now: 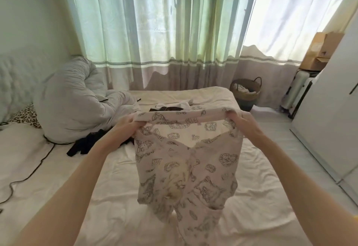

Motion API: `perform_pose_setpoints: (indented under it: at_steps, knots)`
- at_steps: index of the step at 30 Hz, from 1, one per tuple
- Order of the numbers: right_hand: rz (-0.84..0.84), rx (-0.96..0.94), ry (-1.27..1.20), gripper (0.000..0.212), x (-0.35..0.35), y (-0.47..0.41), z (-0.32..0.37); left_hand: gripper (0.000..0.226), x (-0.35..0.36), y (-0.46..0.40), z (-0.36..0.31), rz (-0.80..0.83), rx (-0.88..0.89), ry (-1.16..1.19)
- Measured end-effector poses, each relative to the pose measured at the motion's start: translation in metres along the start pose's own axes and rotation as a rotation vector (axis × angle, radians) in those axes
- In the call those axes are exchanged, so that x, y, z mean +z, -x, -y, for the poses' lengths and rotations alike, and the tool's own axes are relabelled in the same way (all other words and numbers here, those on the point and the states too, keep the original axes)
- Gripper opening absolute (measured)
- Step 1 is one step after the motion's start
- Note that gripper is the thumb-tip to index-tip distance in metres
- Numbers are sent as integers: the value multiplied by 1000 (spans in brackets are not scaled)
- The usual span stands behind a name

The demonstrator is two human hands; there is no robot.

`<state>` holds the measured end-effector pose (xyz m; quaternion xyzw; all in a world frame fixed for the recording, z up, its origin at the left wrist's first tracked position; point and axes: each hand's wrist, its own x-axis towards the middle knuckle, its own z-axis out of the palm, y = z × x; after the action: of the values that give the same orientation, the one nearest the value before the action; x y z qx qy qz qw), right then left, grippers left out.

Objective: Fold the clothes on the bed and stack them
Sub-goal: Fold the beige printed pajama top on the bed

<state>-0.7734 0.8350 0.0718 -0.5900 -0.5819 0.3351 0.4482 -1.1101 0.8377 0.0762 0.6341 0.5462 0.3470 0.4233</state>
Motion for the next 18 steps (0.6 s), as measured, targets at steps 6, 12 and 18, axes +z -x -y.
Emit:
perform_pose_setpoints:
  at_steps: [6,12,18]
  knots:
    - [27,-119,344,17,1,7,0,25,14,-4,3,-354,77,-262]
    - [19,-116,359,13,-7,10,-1,24,25,-2,2,-95,-54,159]
    - [-128,-63,175,22,-6,17,-15,48,28,11,0,276,0,46]
